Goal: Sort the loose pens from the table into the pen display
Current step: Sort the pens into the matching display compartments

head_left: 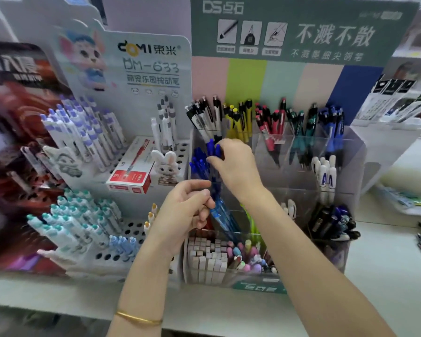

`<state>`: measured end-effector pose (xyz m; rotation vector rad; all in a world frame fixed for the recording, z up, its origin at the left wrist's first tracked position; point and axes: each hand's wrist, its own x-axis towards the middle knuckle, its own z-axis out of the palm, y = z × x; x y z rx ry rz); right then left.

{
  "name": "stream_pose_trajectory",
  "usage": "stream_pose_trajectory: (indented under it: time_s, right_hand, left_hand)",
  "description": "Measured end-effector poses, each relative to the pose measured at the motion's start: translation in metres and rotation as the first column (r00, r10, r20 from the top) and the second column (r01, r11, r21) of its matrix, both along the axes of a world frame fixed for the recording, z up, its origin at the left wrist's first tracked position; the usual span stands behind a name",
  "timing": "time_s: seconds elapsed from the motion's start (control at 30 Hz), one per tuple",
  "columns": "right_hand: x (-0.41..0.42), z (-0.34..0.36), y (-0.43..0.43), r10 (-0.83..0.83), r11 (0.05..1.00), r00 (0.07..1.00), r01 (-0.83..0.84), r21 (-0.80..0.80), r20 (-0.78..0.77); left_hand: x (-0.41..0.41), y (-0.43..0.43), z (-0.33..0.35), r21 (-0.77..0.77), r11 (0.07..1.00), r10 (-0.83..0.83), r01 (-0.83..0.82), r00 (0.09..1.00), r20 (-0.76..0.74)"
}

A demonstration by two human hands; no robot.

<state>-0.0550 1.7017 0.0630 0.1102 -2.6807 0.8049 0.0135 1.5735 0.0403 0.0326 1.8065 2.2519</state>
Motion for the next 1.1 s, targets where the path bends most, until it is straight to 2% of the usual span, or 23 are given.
stream_pose_trajectory:
  time_s: [0.3, 0.4, 0.53, 0.6, 0.67, 0.73, 0.9, 1.03, 1.1]
  right_hand:
    - [0.003, 0.009, -0.003, 0.055, 0.998, 0.988, -0.052, -0.026, 0.147]
    - [0.010, 0.001, 0.006, 0.082, 0.988, 0.983, -0.059, -0.141, 0.164]
    - [0.022, -0.009, 0.006, 0.110, 0.950, 0.989, -0.076, -0.304, 0.097]
    - [0.025, -0.012, -0.004, 0.092, 0.966, 0.994, -0.074, -0.249, 0.061]
    - [0.024, -0.018, -0.016, 0.028, 0.996, 1.000, -0.027, -0.081, 0.009]
    - [0.023, -0.022, -0.024, -0.009, 1.000, 0.999, 0.009, 0.014, -0.036]
    - [0.019, -0.018, -0.027, -0.079, 0.996, 0.994, 0.075, -0.058, -0.075]
    - [0.020, -0.015, -0.024, -0.116, 0.993, 0.993, 0.116, 0.012, -0.023]
    - [0.023, -0.013, -0.018, -0.119, 0.993, 0.990, 0.118, -0.024, -0.076]
  left_hand:
    - [0.008, 0.018, 0.002, -0.043, 0.998, -0.044, 0.045, 0.999, 0.028]
    - [0.010, 0.020, 0.002, -0.045, 0.999, -0.025, 0.027, 0.999, 0.035]
    - [0.013, 0.014, 0.005, -0.060, 0.998, 0.004, -0.002, 0.999, 0.035]
    - [0.013, 0.008, 0.006, -0.060, 0.998, 0.023, -0.020, 0.999, 0.044]
    - [0.016, 0.002, 0.006, -0.071, 0.996, 0.050, -0.047, 0.997, 0.054]
    - [0.017, -0.004, 0.006, -0.080, 0.993, 0.087, -0.082, 0.995, 0.054]
    - [0.017, -0.015, 0.009, -0.072, 0.994, 0.086, -0.084, 0.996, 0.025]
    - [0.016, -0.015, 0.011, -0.065, 0.997, 0.047, -0.046, 0.999, 0.026]
    - [0.016, -0.017, 0.010, -0.060, 0.998, 0.033, -0.031, 0.999, 0.029]
